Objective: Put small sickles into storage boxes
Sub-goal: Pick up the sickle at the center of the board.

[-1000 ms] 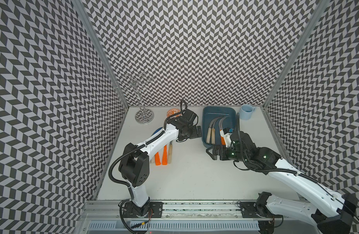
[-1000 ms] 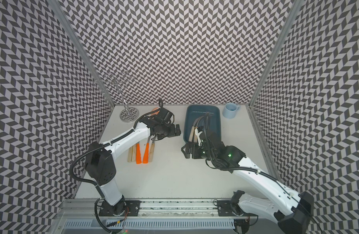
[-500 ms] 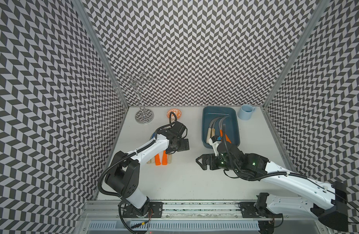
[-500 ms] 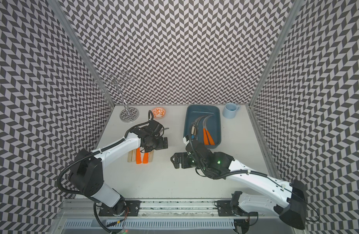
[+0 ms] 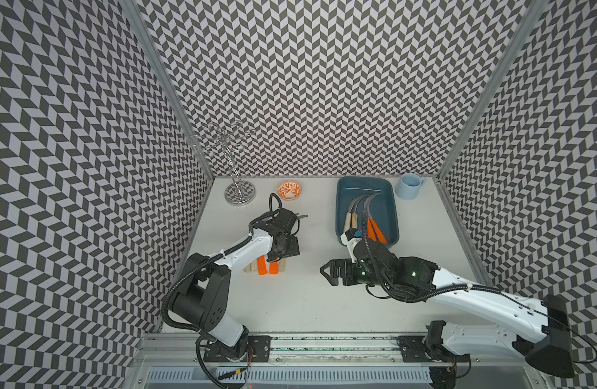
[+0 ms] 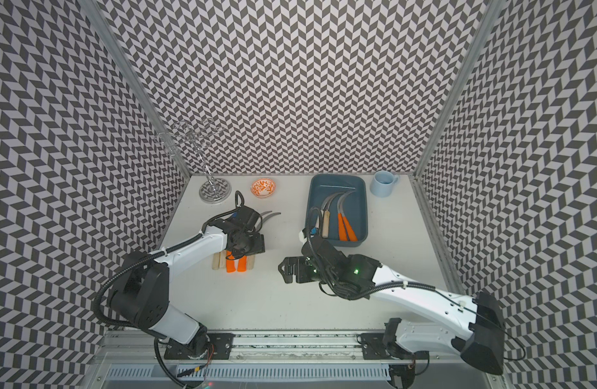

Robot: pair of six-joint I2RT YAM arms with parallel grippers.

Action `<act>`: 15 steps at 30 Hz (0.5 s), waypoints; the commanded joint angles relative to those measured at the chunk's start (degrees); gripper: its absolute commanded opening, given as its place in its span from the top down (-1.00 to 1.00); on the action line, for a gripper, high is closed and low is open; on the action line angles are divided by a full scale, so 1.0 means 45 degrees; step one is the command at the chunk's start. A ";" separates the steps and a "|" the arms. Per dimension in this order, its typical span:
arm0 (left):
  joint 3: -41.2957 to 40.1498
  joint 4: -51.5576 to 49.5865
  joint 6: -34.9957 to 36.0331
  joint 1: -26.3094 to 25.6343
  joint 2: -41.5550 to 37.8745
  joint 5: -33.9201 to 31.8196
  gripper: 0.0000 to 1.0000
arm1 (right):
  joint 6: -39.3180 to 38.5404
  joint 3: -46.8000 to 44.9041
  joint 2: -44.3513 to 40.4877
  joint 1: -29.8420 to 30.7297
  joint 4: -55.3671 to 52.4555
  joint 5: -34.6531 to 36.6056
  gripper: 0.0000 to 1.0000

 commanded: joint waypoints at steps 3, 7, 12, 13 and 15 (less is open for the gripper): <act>-0.0259 0.0726 0.0287 0.0139 0.0474 -0.0152 -0.37 | -0.0146 0.0388 0.0254 0.0079 0.0156 0.0466 -0.99; -0.0317 0.0834 0.0308 0.0151 0.0883 -0.0274 -0.37 | -0.0327 0.0455 0.0252 0.0079 0.0093 0.0781 -0.99; -0.0394 0.1008 0.0298 0.0152 0.1196 -0.0349 -0.37 | -0.0464 0.0410 0.0129 0.0051 0.0078 0.1203 -0.99; -0.0401 0.1011 0.0279 0.0160 0.1273 -0.0343 -0.37 | -0.0497 0.0429 0.0136 0.0025 0.0057 0.1212 -0.99; -0.0405 0.1064 0.0230 0.0155 0.1383 -0.0345 -0.37 | -0.0566 0.0452 0.0162 -0.0018 0.0008 0.1199 -0.99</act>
